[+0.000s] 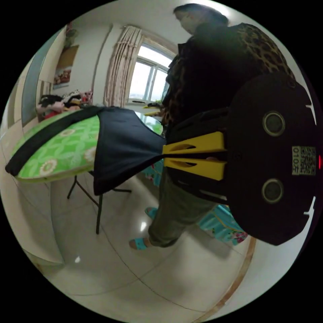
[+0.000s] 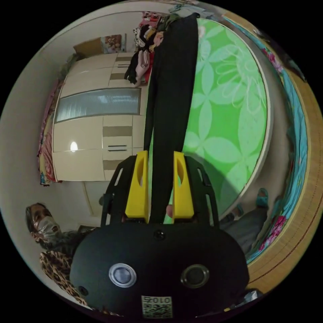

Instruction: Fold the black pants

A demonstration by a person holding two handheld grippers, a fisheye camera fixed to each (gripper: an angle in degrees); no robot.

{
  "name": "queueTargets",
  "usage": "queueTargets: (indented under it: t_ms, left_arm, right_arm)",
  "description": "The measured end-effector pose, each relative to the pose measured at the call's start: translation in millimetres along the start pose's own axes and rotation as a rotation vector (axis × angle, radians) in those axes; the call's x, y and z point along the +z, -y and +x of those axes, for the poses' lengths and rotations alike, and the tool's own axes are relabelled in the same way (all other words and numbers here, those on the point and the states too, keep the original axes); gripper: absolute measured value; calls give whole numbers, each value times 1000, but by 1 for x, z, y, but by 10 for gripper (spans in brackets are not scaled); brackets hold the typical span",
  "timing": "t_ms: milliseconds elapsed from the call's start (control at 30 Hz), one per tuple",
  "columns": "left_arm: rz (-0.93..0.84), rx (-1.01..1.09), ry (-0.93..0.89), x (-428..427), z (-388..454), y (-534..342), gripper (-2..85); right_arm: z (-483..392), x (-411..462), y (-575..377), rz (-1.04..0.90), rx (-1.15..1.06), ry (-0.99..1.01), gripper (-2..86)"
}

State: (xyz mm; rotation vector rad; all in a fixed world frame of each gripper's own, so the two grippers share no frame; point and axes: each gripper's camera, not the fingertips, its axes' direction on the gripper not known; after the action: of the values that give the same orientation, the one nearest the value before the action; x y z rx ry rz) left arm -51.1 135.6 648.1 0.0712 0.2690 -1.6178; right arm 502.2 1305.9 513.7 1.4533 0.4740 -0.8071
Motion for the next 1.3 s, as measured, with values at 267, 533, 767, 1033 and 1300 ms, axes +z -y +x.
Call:
queueTargets:
  t_ms: [267, 533, 767, 1033, 1300]
  left_arm:
    - [-44, -201, 58, 12, -40, -27, -2]
    - [61, -221, -56, -9, -51, -61, 0]
    - [397, -41, 2, -101, -20, -35, 3]
    - [380, 280, 290, -126, 66, 107, 35]
    - [345, 413, 375, -96, 108, 210, 23]
  right_arm:
    - [-21, 36, 63, -11, -106, -203, 113]
    - [7, 112, 80, -159, -116, -277, 94]
    - [12, 157, 68, -189, -166, -145, 107]
    - [-32, 281, 100, -358, -327, -128, 112]
    - [14, 395, 69, -493, -288, -141, 101]
